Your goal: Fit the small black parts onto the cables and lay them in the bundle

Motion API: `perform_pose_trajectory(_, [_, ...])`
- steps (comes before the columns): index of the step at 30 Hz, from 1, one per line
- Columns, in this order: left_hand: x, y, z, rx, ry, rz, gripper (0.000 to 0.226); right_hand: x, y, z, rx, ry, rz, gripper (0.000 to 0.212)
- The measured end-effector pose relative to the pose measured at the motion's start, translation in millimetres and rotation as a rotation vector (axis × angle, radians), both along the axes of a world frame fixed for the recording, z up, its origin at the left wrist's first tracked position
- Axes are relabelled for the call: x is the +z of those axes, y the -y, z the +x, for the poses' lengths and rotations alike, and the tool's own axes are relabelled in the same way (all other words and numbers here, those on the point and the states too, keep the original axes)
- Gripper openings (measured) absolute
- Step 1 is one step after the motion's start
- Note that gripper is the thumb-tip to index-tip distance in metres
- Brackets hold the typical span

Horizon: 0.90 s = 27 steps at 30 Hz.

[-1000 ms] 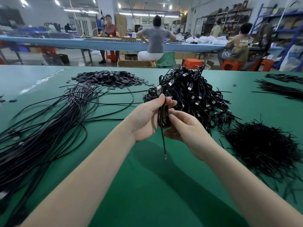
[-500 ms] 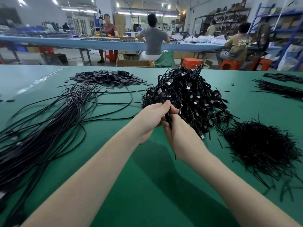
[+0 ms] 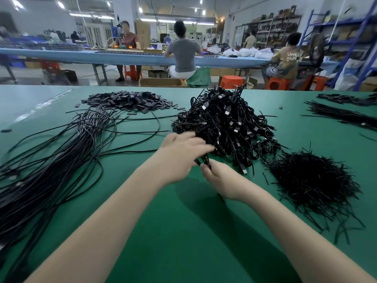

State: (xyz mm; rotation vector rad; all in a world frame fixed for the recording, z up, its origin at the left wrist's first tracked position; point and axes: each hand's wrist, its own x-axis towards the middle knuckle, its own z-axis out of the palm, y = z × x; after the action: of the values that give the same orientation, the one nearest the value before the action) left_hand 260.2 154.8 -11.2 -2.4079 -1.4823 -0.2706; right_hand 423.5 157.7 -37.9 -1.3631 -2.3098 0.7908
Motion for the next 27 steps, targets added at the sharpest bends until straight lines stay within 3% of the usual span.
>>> perform_pose_trajectory(3, [-20,4,3,0.027,-0.096,0.046,0.042,8,3,5,0.097,0.008,-0.155,0.029])
perform_pose_trajectory(5, [-23,9,3,0.017,-0.149,0.053,0.025,10,5,10,0.163,0.106,-0.152,0.029])
perform_pose_trajectory(9, [-36,30,15,-0.046,-0.307,0.004,0.025,3,13,21,0.272,0.363,-0.042,0.028])
perform_pose_trajectory(14, [-57,57,27,0.001,-0.272,-0.06,0.028,-9,23,30,0.36,0.677,0.347,0.024])
perform_pose_trajectory(20, [-41,64,34,0.018,-0.11,-0.221,0.019,-6,26,44,0.416,0.614,0.304,0.022])
perform_pose_trajectory(24, [-36,60,37,0.053,-0.091,-0.163,0.018,15,13,59,0.324,0.742,0.446,0.03])
perform_pose_trajectory(27, [-28,49,22,0.215,0.108,-0.211,0.029,56,-20,102,-0.032,0.688,0.363,0.056])
